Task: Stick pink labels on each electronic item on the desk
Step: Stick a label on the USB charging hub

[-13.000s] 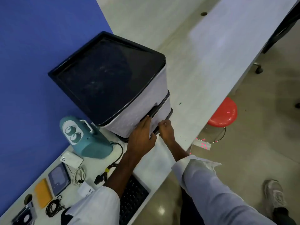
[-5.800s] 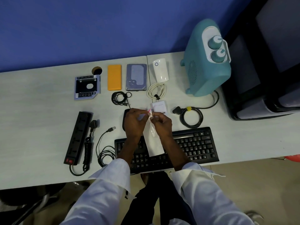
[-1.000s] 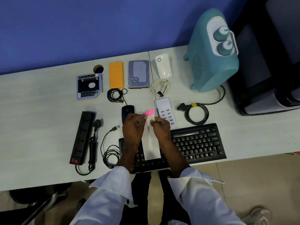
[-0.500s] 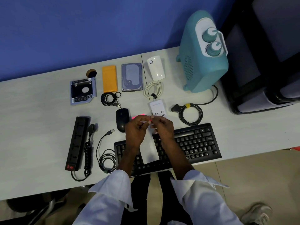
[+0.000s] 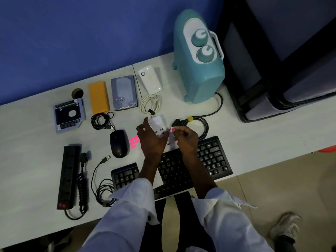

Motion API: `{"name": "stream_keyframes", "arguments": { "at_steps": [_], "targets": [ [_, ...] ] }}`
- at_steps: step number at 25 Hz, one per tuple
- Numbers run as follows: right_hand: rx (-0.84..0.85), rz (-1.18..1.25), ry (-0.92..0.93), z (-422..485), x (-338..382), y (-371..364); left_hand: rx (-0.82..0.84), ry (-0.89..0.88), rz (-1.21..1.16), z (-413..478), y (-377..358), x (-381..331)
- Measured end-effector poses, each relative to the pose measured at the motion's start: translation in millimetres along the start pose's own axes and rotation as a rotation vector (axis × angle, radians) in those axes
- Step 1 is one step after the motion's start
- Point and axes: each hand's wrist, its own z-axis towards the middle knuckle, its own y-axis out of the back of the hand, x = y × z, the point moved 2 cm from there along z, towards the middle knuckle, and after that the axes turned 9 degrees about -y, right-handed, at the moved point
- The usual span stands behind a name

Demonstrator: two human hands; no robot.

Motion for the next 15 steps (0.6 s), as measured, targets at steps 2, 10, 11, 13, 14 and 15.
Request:
{"name": "stream_keyframes", "arguments": {
  "at_steps": [2,10,11,13,14,15],
  "targets": [
    [-0.01,0.027,-0.012,4.2,4.0,5.7,0.057,0.115,0.057,4.4,-13.1,-11.1],
    [0.144,0.084,-0.073,6.6,17.9,3.0,0.155,0.331,-0.922,19.8,6.3,8.5],
    [0.184,0.065,-0.076,5.0,20.0,-1.3,0.206,0.389,-1.152,16.3,10.3,12.6],
    [0.247,0.017,-0.067,0.5,21.8,-13.8,0.264,0.463,-1.447,7.9,17.8,15.6],
    [0.26,0.0,-0.063,-2.1,22.2,-20.1,0.276,0.485,-1.5,4.0,19.4,16.1],
    [0.265,-0.018,-0.05,-3.1,20.9,-26.5,0.274,0.507,-1.54,0.5,20.1,16.5]
  ]
}}
